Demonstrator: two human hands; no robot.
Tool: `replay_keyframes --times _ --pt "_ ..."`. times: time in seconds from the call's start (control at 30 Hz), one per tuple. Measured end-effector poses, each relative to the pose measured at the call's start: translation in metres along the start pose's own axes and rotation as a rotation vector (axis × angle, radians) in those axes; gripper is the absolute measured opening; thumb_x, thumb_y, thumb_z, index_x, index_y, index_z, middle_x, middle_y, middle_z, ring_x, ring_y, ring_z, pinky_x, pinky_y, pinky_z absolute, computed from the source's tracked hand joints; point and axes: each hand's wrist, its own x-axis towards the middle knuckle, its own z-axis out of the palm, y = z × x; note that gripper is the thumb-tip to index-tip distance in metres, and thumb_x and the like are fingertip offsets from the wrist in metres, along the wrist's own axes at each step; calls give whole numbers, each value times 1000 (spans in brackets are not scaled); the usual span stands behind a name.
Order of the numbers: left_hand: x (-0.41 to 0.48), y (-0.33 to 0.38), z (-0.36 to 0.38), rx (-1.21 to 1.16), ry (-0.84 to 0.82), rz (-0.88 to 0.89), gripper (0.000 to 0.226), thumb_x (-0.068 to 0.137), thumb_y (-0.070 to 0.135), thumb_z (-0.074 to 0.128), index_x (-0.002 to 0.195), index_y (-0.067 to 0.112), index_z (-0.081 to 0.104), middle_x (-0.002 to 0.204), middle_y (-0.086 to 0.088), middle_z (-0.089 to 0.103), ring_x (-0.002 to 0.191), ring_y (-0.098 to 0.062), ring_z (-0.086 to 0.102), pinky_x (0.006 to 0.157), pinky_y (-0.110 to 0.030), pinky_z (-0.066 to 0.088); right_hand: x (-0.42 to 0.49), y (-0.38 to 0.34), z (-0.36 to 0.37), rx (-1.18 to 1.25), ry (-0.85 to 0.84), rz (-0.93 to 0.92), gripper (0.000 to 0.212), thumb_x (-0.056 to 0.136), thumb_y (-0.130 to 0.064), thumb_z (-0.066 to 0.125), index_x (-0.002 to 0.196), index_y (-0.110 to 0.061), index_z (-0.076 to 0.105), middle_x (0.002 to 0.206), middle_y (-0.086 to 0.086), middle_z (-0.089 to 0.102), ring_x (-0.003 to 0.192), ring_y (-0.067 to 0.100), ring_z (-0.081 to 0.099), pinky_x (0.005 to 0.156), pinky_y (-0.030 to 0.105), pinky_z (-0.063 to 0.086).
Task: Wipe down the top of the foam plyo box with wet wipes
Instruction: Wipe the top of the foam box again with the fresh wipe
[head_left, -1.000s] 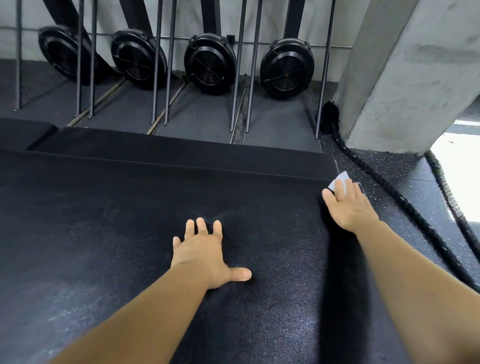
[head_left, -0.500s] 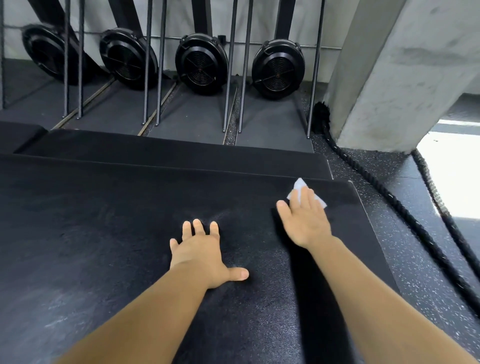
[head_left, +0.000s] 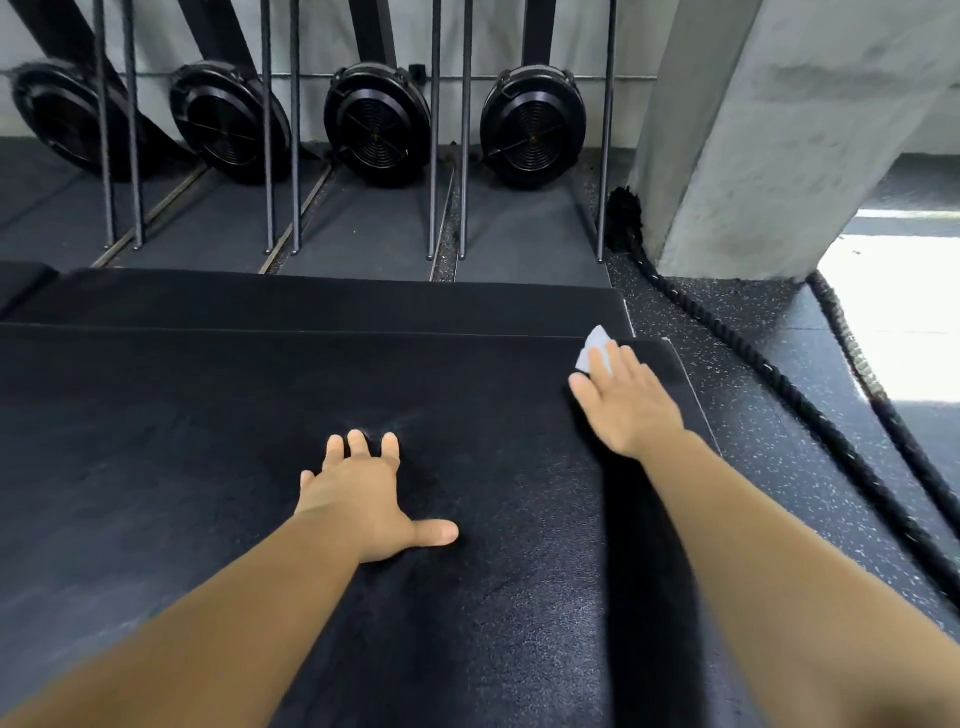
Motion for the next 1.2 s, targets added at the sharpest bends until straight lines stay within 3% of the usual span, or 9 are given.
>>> replay_keyframes --times 0.23,0.4,0.57,0.7,0.8,0.87,0.97,1.07,1.2 --pt "0 0 1 1 3 3 133 58 89 54 154 23 -9 162 -10 -7 148 -31 -10 116 -54 13 5 43 -4 74 -129 268 68 104 -49 12 158 -8 5 166 11 -1 152 25 -5 123 43 5" --pt "1 0 1 14 9 5 133 58 90 54 154 23 -7 162 -10 -4 148 -32 -7 116 -55 17 -14 16 -4 62 -90 293 66 103 -44 10 155 -4 16 162 20 12 150 31 5 122 45 9" --pt "-1 1 -1 23 2 1 132 58 90 54 155 23 -6 162 -9 -3 148 -31 -5 115 -54 19 -65 -47 11 102 -69 222 75 103 -53 10 157 -3 3 165 17 -7 152 28 -12 123 41 -9" --pt "-4 3 -4 34 0 -9 132 58 90 55 155 23 -5 161 -9 0 148 -31 -3 115 -51 23 -100 -99 21 74 67 -13 70 92 -59 5 129 -13 42 143 8 29 135 27 19 119 44 13" --pt "-6 3 -5 29 6 -6 131 59 89 55 155 24 -5 161 -8 2 148 -30 -2 115 -49 25 -97 -101 28 49 -40 -170 81 95 -59 2 156 -7 11 164 12 0 151 26 -8 123 41 -8" --pt "-6 3 -5 16 2 -7 131 59 89 55 155 24 -5 161 -8 2 148 -30 -2 115 -48 26 -86 -80 25 18 -40 -195 73 100 -56 10 158 -12 6 166 9 1 151 24 -6 122 37 -7" --pt "-6 3 -5 18 -2 1 130 60 88 55 155 23 -5 161 -8 4 148 -30 -1 114 -48 29 -71 -37 15 -70 48 -102 65 102 -52 17 152 -11 23 155 7 24 141 26 18 118 39 12" --pt "-6 4 -6 23 -2 4 129 61 88 55 155 22 -4 160 -9 5 148 -31 -1 113 -49 30 -63 4 8 -69 65 72 60 100 -51 17 141 -10 33 146 9 33 133 27 26 112 39 21" --pt "-6 4 -6 14 -13 1 130 61 87 56 155 22 -6 161 -10 -1 148 -32 -5 115 -51 27 -58 35 3 56 -69 238 71 103 -53 12 157 -7 5 165 12 1 152 26 -4 123 40 2"
